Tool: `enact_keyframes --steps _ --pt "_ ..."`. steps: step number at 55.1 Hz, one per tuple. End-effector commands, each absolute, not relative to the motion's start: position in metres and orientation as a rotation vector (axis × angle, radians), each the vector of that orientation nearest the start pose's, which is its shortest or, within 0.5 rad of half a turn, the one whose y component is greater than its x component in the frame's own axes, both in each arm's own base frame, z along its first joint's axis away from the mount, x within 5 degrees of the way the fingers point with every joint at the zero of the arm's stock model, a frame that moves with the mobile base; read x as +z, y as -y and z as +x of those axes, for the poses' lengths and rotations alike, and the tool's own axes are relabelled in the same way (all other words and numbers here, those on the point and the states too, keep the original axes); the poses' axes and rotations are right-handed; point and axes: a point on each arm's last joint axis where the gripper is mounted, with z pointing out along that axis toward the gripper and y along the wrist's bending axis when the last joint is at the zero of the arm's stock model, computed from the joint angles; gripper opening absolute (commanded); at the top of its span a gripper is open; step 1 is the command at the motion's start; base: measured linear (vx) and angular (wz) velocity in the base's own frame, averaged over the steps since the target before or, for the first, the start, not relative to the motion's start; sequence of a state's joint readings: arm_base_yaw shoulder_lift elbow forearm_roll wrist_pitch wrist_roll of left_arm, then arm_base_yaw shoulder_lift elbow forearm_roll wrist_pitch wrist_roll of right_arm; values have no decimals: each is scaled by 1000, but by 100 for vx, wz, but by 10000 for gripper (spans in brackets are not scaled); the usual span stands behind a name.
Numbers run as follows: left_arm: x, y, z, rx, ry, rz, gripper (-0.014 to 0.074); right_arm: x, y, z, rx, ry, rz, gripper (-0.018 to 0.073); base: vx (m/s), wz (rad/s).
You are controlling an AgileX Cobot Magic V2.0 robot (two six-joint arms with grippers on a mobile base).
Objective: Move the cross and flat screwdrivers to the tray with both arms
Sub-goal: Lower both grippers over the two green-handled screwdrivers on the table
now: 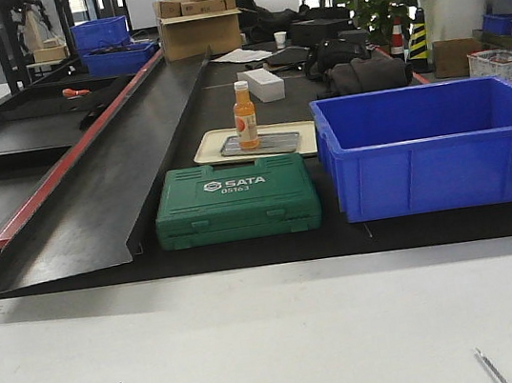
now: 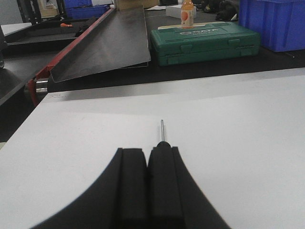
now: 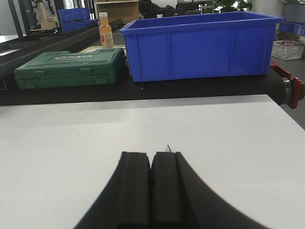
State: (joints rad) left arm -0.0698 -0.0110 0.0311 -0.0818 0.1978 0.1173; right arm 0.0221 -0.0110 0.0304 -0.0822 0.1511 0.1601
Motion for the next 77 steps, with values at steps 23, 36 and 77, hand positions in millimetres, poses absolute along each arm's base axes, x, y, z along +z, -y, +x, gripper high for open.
enact_keyframes --steps 23,36,77 --pt "203 5 55 -28 -1587 99 0 196 -1 57 59 -1569 38 -8 0 0" --pt "205 4 55 48 -1562 167 0 196 -1 57 59 -1569 38 -8 0 0" --pt "382 7 98 -31 -1392 76 0 364 -1 85 -67 -1365 -78 -8 0 0"
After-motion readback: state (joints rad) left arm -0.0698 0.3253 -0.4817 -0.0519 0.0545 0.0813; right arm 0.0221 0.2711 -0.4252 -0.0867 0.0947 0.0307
